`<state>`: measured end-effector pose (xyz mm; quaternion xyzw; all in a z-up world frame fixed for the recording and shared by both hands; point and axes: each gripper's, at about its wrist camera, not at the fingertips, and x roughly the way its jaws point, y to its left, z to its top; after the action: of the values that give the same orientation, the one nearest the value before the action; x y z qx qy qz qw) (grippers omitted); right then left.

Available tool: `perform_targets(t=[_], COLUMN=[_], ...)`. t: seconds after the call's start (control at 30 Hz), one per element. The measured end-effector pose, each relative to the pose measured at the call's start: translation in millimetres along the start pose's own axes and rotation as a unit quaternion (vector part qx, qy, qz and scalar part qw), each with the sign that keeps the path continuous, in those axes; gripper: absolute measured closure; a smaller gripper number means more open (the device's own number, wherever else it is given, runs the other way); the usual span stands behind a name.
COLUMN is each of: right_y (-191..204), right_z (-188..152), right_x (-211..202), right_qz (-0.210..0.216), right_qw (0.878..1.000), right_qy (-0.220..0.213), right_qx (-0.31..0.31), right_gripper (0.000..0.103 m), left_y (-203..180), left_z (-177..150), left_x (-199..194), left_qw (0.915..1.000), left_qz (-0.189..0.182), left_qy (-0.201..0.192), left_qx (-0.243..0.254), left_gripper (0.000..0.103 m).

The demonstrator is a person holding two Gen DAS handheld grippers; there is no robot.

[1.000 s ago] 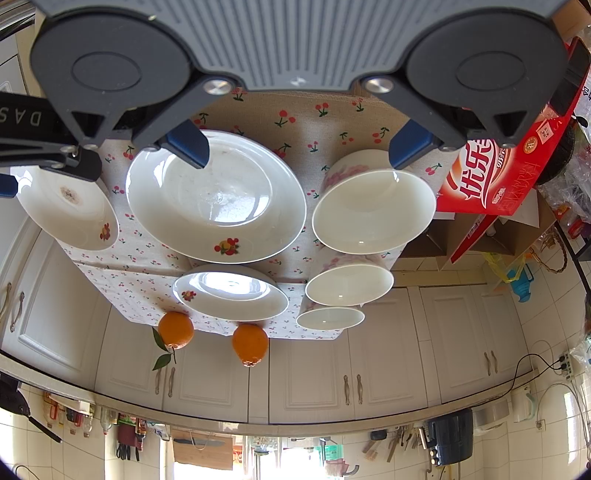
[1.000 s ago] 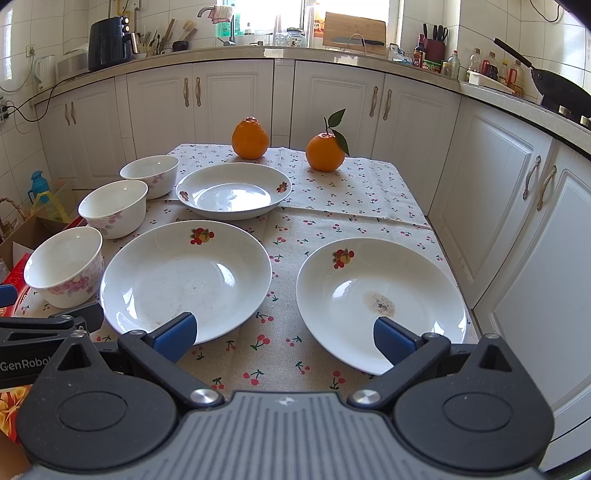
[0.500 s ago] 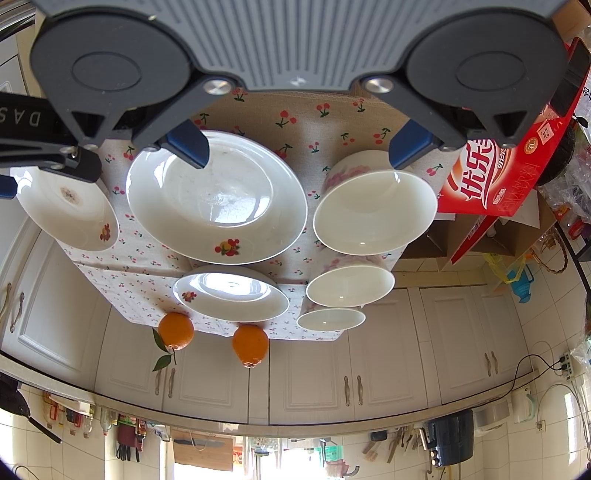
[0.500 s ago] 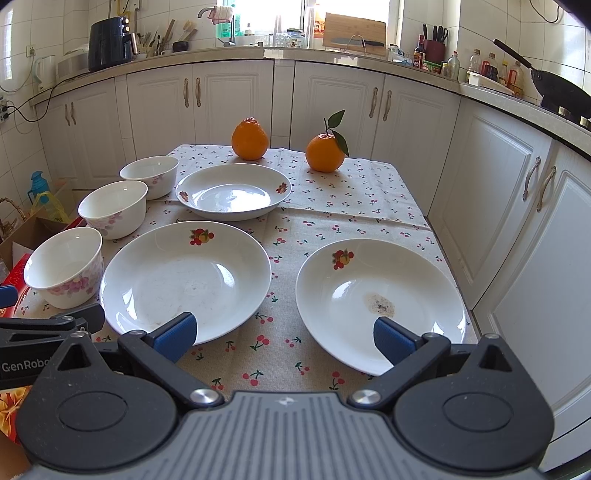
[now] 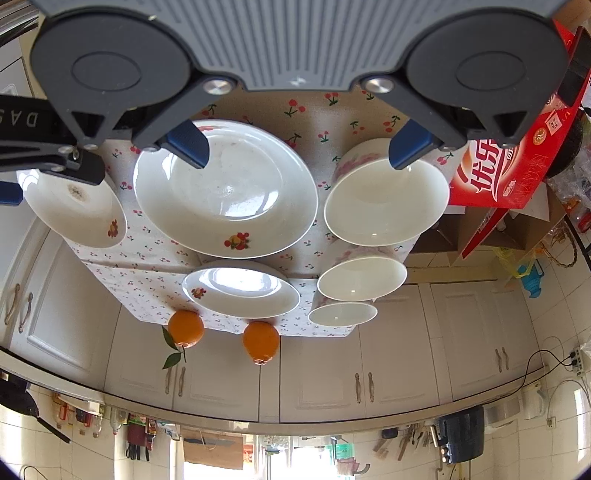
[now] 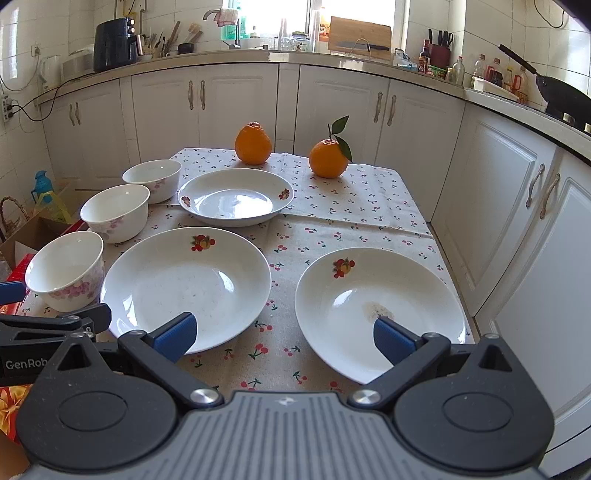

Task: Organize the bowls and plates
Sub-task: 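Move the left gripper toward the rim of the brown-stained white plate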

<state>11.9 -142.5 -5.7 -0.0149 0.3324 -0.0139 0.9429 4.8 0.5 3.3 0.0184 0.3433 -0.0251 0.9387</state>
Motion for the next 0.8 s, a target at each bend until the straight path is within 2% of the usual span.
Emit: perform_targets(t=[0.3, 0.47, 0.57, 0.8], right_y=[-15, -34, -48, -72], right_z=[11, 14, 13, 3], right_x=[-3, -6, -6, -3], right_qz=[0.014, 0.011, 0.012, -0.009], right_qw=[0.999, 0.998, 0.998, 0.997], right_qy=[-0.027, -0.046, -0.049, -0.041], right_qx=[-0.022, -0.034, -0.040, -0.063], right_gripper=[0.000, 0.000, 0.000, 0.000], left_y=[3, 8, 5, -8], left_z=[14, 21, 25, 28], left_x=[8, 13, 17, 39], left_qw=[0.9997, 0.9983, 0.9980, 0.9963], left_qz=[-0.020, -0.055, -0.058, -0.073], left_qy=[-0.010, -0.009, -0.008, 0.025], left_qx=[0.011, 0.013, 0.023, 0.039], left_gripper=[0.001, 0.001, 0.001, 0.001])
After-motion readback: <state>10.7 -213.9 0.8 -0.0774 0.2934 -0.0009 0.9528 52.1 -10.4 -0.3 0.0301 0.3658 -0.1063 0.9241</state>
